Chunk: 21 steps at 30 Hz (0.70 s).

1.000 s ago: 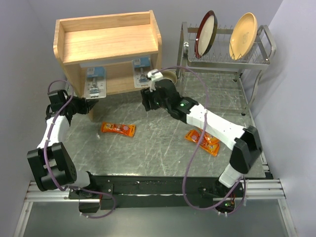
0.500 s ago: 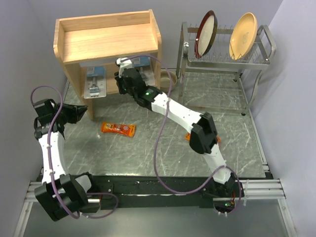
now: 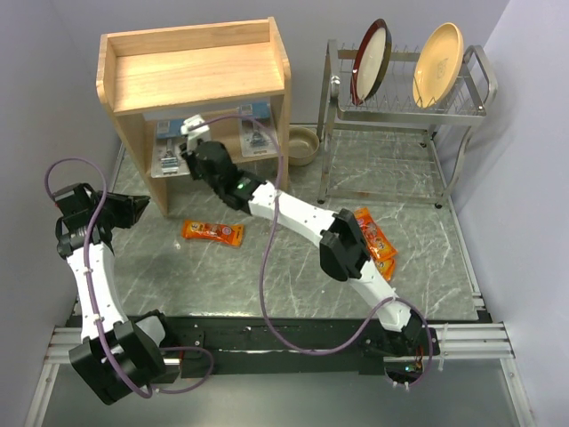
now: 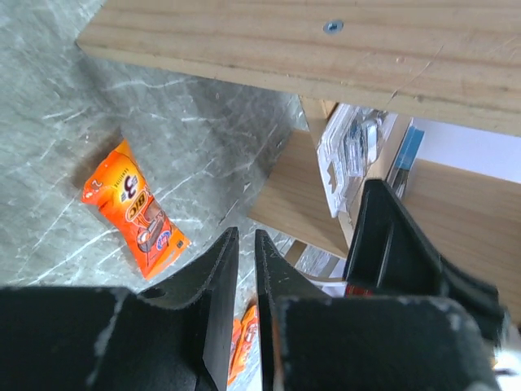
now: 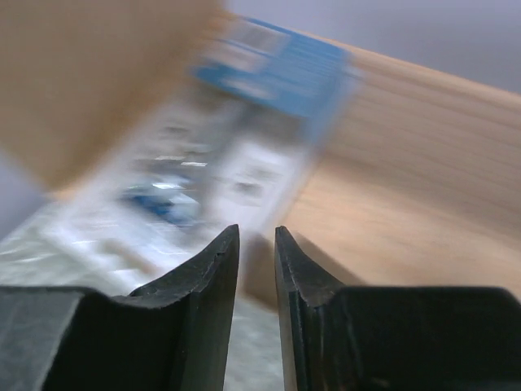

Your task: Place and organize the shaving razors onto the shelf

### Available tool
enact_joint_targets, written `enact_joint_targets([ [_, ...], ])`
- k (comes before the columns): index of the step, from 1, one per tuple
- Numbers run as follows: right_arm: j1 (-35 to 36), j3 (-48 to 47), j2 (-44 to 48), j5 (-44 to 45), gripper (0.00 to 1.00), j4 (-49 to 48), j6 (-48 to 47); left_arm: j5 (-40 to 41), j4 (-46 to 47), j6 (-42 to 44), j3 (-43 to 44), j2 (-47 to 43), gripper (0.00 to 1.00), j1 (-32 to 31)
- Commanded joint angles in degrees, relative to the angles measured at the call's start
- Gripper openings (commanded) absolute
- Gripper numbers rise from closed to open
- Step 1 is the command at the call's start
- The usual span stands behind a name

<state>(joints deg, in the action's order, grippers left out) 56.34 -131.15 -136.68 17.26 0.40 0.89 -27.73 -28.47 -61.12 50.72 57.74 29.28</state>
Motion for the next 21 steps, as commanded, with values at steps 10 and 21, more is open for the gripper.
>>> enact_joint_targets([
  [10, 1.2, -5.8, -3.6, 0.3, 0.33, -8.2, 1.9, 0.0, -0.8, 1.4, 1.7, -2.4, 0.18, 1.3],
  [21, 1.1, -2.8, 0.3, -1.3, 0.66, -11.1, 4.3, -2.0, 0.8, 0.0, 1.8, -0.9, 0.22, 1.2],
])
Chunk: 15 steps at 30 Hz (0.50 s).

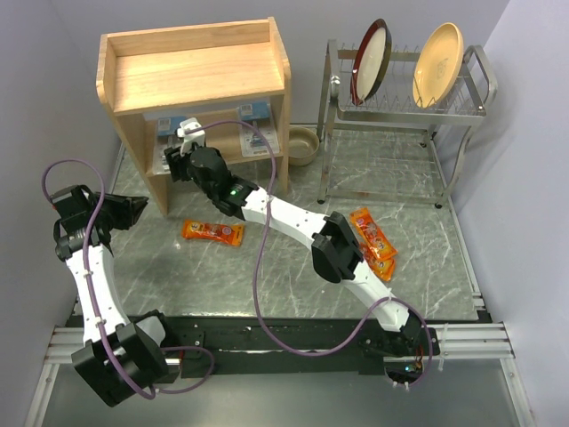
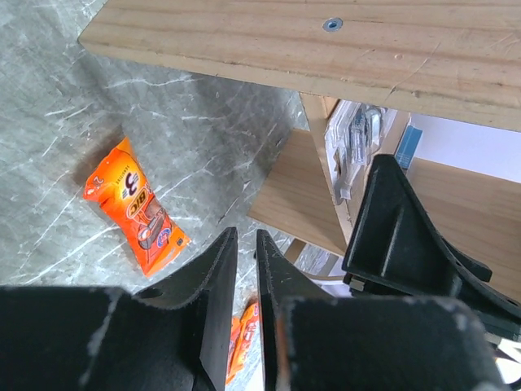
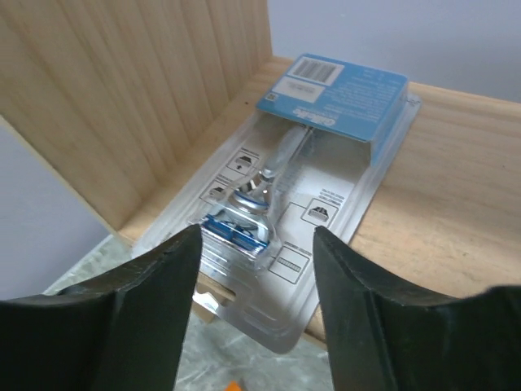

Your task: Place and organize the shaving razors onto the shelf

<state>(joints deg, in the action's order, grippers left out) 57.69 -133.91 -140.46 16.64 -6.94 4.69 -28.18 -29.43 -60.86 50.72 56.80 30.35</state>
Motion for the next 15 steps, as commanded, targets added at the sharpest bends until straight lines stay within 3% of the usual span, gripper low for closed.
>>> enact_joint_targets([
  [1, -0.2, -0.3, 3.7, -0.2, 0.69, -3.5, 0.6, -1.5, 1.8, -0.4, 1.8, 0.2, 0.22, 0.2],
  [5, -0.2, -0.9, 2.1, 0.0, 0.75, -3.2, 1.1, -1.6, 1.7, -0.1, 1.6, 0.4, 0.22, 0.1],
  [13, 0.7, -5.8, -3.2, 2.7, 0.68, -3.3, 0.3, -0.9, 1.3, -0.1, 1.8, 0.6, 0.22, -0.4],
  [15, 0.6, -5.7, -3.7, 1.2, 0.71, -3.0, 0.8, -0.8, 1.5, 0.0, 1.9, 0.5, 0.22, -0.6],
])
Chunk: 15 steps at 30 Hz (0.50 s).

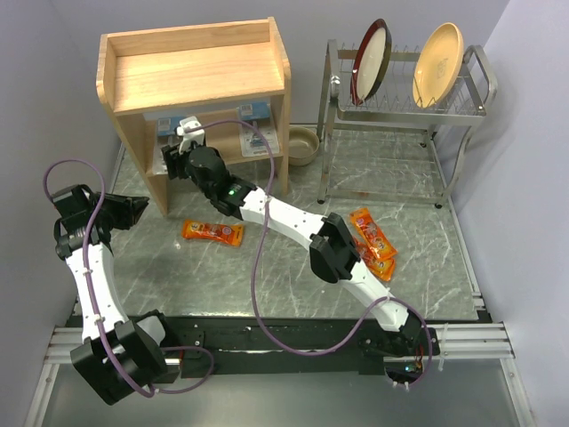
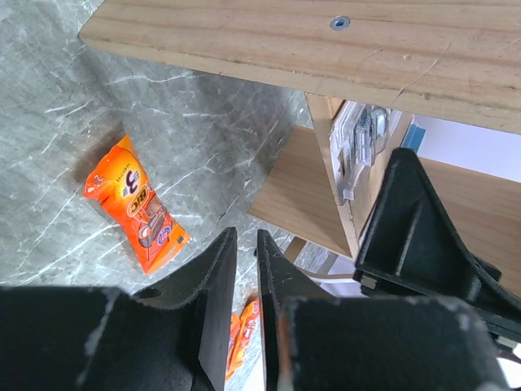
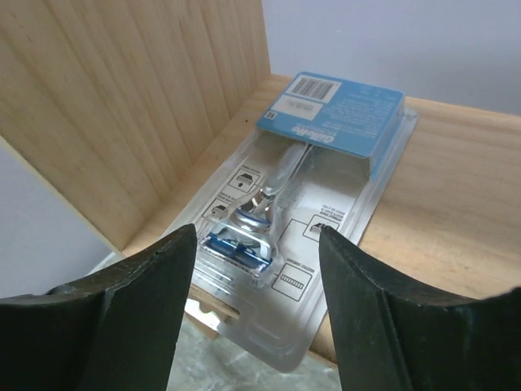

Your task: Place and organize the shaving razors onto the shelf

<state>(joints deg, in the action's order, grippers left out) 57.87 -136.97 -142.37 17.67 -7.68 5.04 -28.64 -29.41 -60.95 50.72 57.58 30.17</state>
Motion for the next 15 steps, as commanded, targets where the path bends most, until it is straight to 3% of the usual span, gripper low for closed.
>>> enact_joint_targets([
  [1, 0.5, -2.6, -2.1, -1.3, 0.74, -2.0, 0.4, -0.1, 1.4, 0.1, 1.9, -0.5, 0.22, -0.5],
  [6, -0.2, -2.3, -2.6, -6.2, 0.88, -1.0, 2.2, 0.8, 0.9, 0.8, 2.1, -1.2, 0.23, -1.1],
  [15, -0.3, -1.2, -3.6, -13.7, 0.77, 0.2, 2.8, 1.7, 0.3, 1.9, 2.0, -2.4, 0.23, -1.6],
])
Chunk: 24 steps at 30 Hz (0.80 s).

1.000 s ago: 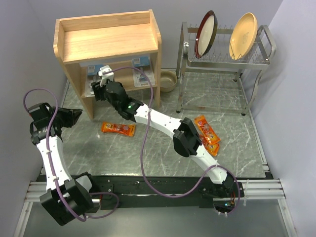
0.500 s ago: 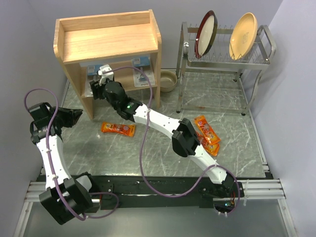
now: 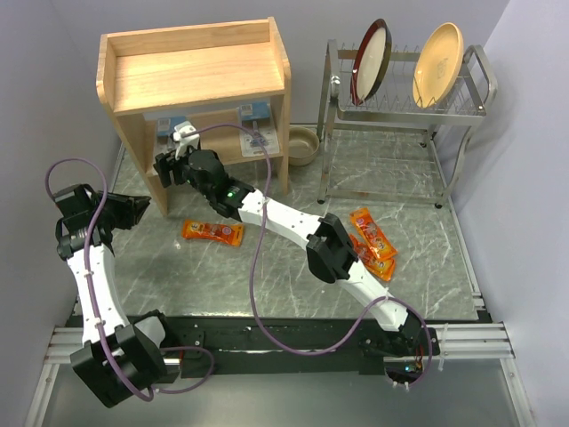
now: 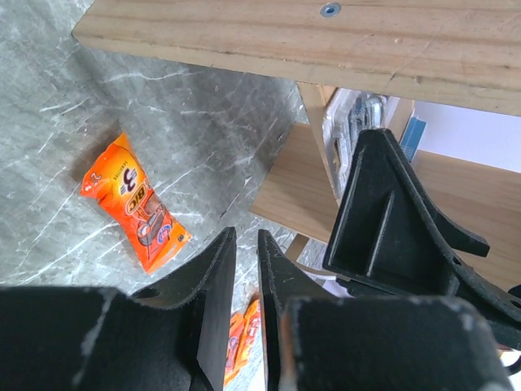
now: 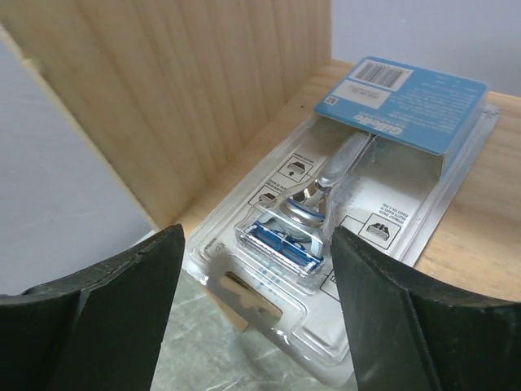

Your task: Place and organize the shaving razors onto the shelf

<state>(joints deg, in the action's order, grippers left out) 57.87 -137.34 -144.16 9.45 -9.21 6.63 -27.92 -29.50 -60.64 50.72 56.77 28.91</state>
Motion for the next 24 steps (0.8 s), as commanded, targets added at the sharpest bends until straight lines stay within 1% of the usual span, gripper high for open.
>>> enact_joint_targets([
  [1, -0.5, -0.7, -2.0, -6.5, 0.76, 1.5, 1.3, 0.9, 0.3, 1.7, 2.2, -1.8, 0.23, -0.3],
  [5, -0.7, -0.5, -2.7, -10.9, 0.76, 0.3, 2.5, 1.4, 0.3, 1.9, 2.2, -2.3, 0.23, -0.3],
  [9, -0.7, -1.0, -3.8, -13.2, 0.76, -0.8, 3.2, 1.5, 0.4, 2.1, 1.8, -2.7, 0.23, -0.3],
  [12, -0.7, -0.9, -4.1, -13.0, 0.77, -1.3, 3.6, 1.6, 0.4, 2.2, 1.6, -2.9, 0.23, -0.3],
  [14, -0.8, -0.1, -3.8, -11.3, 0.79, -2.8, 3.6, 1.5, 0.8, 2.1, 1.5, -3.0, 0.23, -0.5],
  [17, -0.8, 0.1, -3.1, -11.2, 0.80, -5.3, 1.6, 1.3, 1.4, 1.9, 1.6, -3.1, 0.23, -0.9],
  [19, -0.8, 0.8, -1.2, -10.2, 0.84, -6.8, 0.8, 1.6, 0.8, 1.8, 2.6, -3.1, 0.24, -1.0],
  [20, -0.8, 2.1, 0.3, -7.5, 0.88, -7.5, 0.6, 2.2, -0.4, 2.3, 3.4, -3.0, 0.25, -1.5],
  [22, -0.8, 9.7, 7.0, -4.5, 0.89, -10.6, 0.0, 2.9, -2.4, 4.8, 6.8, -3.0, 0.27, -2.4],
  [23, -0.8, 13.1, 9.9, -3.6, 0.91, -11.9, -0.4, 4.3, -5.6, 5.5, 8.1, -3.1, 0.29, -3.2],
  [24, -0.8, 19.8, 15.7, -2.1, 0.92, -13.0, -0.7, 5.1, -7.5, 6.0, 10.1, -3.0, 0.36, -3.6],
])
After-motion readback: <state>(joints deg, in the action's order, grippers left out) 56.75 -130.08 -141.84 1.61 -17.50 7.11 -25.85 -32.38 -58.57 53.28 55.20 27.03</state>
